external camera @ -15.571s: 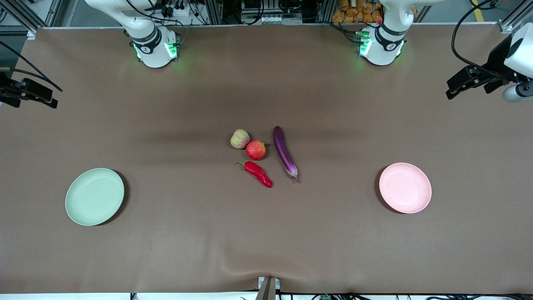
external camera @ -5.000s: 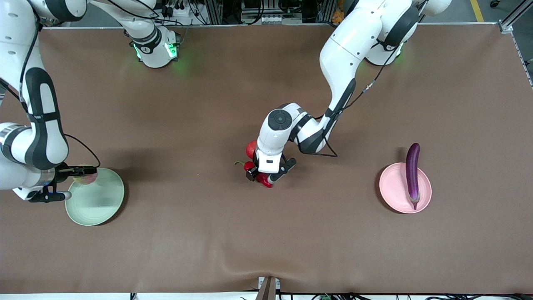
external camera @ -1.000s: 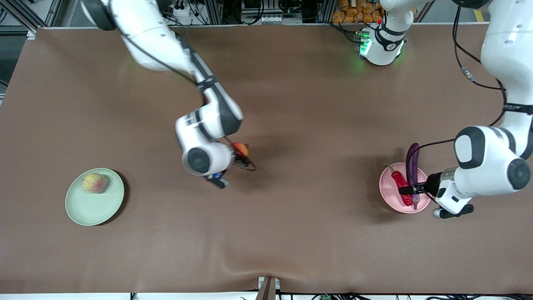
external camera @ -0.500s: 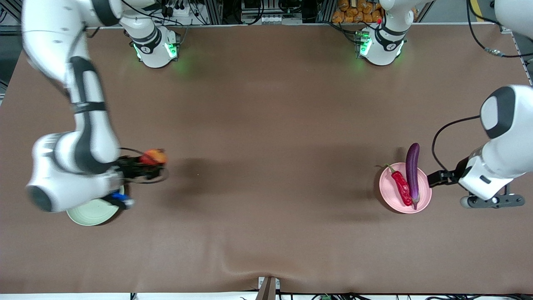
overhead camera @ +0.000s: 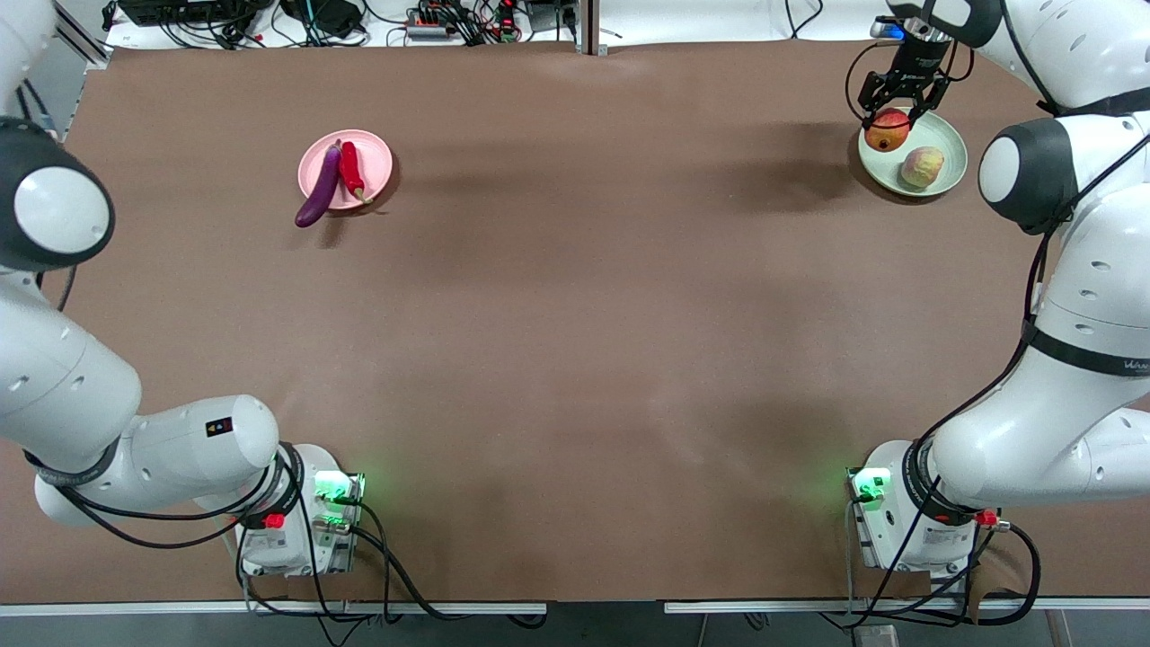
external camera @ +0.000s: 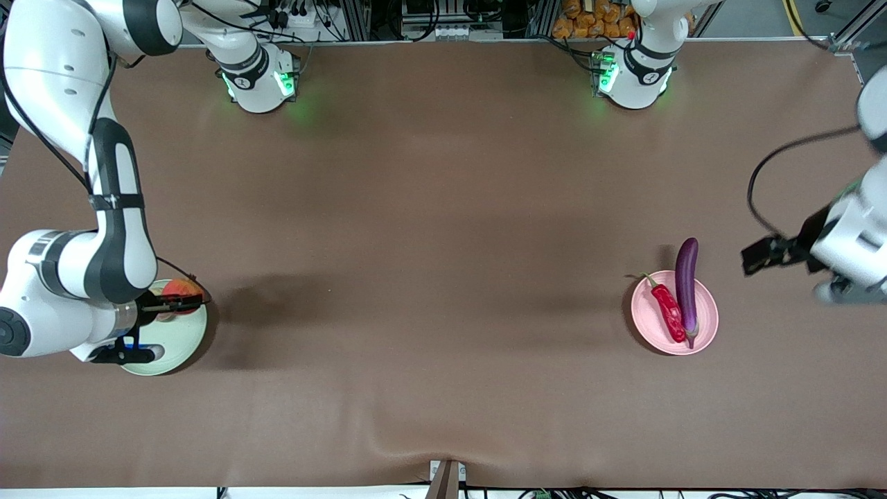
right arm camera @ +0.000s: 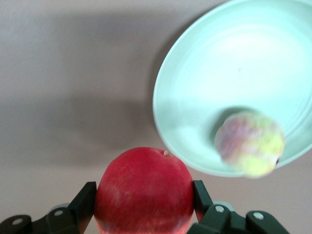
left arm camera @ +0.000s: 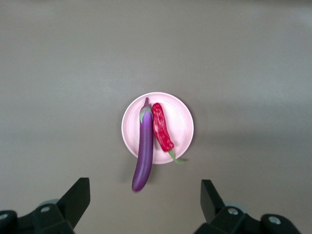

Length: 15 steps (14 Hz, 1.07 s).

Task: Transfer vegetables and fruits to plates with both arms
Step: 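Carry the apple to the green plate while the left gripper withdraws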

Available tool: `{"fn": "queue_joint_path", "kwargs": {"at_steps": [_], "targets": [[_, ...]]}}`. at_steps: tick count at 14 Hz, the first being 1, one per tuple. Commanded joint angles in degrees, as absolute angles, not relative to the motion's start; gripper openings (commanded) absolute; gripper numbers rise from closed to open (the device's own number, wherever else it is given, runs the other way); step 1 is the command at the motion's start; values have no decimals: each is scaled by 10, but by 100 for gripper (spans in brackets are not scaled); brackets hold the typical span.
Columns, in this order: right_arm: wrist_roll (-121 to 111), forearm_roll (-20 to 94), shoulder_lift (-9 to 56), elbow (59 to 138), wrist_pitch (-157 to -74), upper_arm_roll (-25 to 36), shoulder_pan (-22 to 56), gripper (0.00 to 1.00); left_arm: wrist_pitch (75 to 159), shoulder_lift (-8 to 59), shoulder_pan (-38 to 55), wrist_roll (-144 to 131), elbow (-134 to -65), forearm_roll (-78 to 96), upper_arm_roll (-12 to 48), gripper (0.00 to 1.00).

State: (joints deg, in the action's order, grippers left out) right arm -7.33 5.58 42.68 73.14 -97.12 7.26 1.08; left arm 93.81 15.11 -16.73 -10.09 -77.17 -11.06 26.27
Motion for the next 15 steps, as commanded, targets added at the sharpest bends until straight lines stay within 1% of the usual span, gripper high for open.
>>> {"fn": "queue_joint_path", "kwargs": {"at_steps": [1,5,6,7,8,9,10,12,14,15], "targets": [[-107,33,439,729,-1002,61,-12,0,904,100,-170,-92,-787,-79,263,100],[-123,33,460,730,-1084,61,-19,0,847,66,-173,-95,-791,-55,261,100],[-118,33,464,731,-1088,61,-20,13,836,50,-164,-101,-796,-52,256,100],[-120,39,468,737,-1092,61,-22,52,832,34,-147,-105,-812,-50,243,100],[-123,40,469,740,-1101,61,-25,74,831,20,-117,-106,-828,-49,212,100],[-125,39,469,741,-1102,61,-29,99,830,10,-79,-106,-839,-42,169,100],[-133,39,468,740,-1100,61,-29,100,830,-4,-42,-106,-852,-31,126,100],[-134,42,461,737,-1087,59,-26,100,831,-24,10,-112,-882,-19,68,100],[-129,40,454,722,-1021,57,-17,100,831,-42,25,-113,-905,-7,49,100],[-120,40,453,697,-980,57,-15,100,831,-54,35,-121,-919,-7,44,100]]}}
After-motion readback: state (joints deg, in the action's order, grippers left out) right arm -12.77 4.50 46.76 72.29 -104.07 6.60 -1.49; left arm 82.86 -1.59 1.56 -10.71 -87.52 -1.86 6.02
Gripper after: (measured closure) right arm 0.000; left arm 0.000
